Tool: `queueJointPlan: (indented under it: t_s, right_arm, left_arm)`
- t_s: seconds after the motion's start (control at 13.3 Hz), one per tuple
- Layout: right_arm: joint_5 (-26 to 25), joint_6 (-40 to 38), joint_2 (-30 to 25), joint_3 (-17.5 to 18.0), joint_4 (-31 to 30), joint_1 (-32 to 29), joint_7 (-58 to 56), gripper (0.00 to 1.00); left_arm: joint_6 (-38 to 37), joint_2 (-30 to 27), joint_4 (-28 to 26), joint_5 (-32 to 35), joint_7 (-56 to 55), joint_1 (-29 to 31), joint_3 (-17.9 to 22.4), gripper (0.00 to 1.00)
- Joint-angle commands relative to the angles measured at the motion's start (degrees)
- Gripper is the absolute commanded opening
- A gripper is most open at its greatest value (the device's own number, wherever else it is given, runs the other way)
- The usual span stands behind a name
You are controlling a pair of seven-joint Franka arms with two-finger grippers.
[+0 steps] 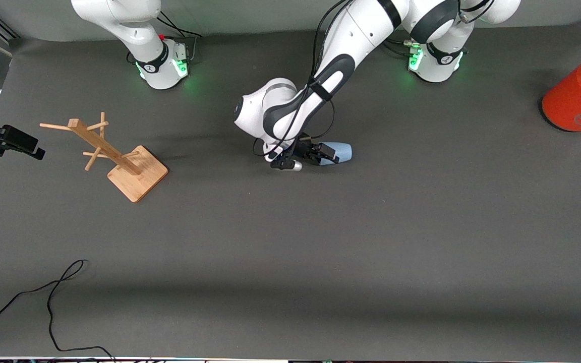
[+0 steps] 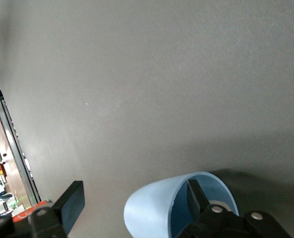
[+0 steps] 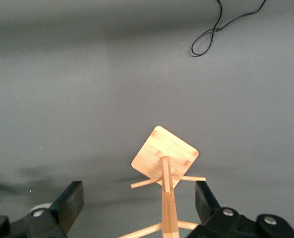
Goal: Rotate and upright cup with both arms
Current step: 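Grasp the lying cup's rim with the left gripper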
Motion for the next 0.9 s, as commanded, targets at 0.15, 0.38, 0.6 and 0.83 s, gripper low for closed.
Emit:
queueJointPlan:
  t_s: [0.15,0.38,0.6,0.83]
  right_arm:
    - [-0.9,0.2,-2.1,0.2,-1.5,0.3,-2.4,1.0]
    - [-1.0,0.4,-2.1,0.1,-1.7,0.9,-5.3,1.0]
    - [-1.3,0.3,-2.1,0.0,-1.7,0.8,-5.7,1.0]
    - [-1.2,0.2,-1.6,-0.1,-1.3,0.8,-4.9,1.0]
  left_arm:
    - [-1.7,0.3,0.7,0.8,2.1,-1.0,0.6,0.2]
    - [-1.7,0.3,-1.4,0.5,1.5,-1.4,0.6,0.03]
    - [-1.7,0.3,-1.5,0.3,1.4,-1.7,0.6,0.0]
    - [-1.8,-0.9,-0.2,0.0,3.5,-0.3,0.6,0.0]
